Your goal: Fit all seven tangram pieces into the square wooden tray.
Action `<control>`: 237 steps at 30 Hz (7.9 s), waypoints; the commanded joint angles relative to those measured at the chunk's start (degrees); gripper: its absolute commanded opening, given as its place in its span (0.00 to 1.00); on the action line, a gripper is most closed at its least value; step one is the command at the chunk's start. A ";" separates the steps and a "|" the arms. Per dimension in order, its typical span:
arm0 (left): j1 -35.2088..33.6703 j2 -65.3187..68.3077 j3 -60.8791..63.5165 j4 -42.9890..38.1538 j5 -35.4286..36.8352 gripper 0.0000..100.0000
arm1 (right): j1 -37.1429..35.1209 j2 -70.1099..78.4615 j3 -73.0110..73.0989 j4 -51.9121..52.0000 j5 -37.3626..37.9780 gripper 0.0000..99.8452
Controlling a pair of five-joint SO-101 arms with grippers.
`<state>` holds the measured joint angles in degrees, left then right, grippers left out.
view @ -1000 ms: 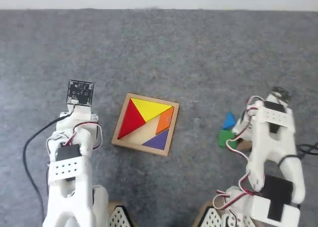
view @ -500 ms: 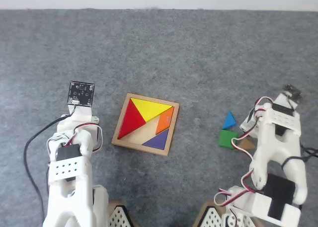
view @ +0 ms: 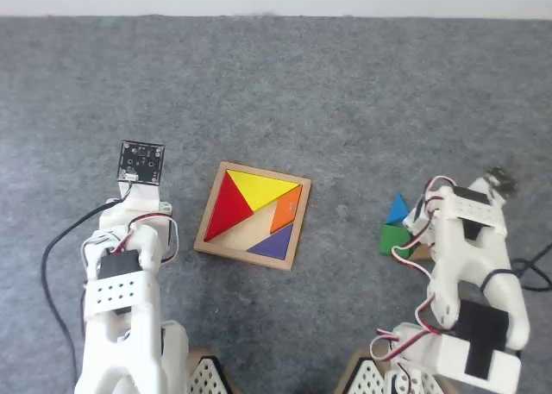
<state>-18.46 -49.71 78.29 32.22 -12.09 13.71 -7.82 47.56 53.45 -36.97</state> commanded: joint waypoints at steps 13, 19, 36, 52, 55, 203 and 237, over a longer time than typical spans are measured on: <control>-0.09 -1.93 -0.31 1.49 -0.70 0.01 | 1.98 13.05 -11.69 4.18 -5.98 0.28; -0.09 -1.93 -0.31 1.49 -0.79 0.01 | 2.15 12.97 -15.82 11.56 -5.98 0.28; -0.18 -1.93 -0.40 2.55 -2.55 0.01 | -5.93 12.97 -21.63 22.46 -5.89 0.07; -0.18 -1.93 -0.48 2.55 -2.64 0.01 | -1.36 9.71 -24.09 24.48 -0.18 0.07; -0.18 -1.93 -0.48 2.55 -2.64 0.01 | 2.33 2.77 -24.09 24.22 19.08 0.07; 0.00 -1.93 1.71 3.60 -12.57 0.01 | -4.79 2.77 -8.44 12.88 144.00 0.11; 0.00 -1.93 1.63 4.31 -12.66 0.01 | -4.53 -1.19 -23.30 27.03 127.65 0.01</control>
<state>-18.46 -50.07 80.48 36.62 -24.22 8.97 -3.25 29.89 76.04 92.88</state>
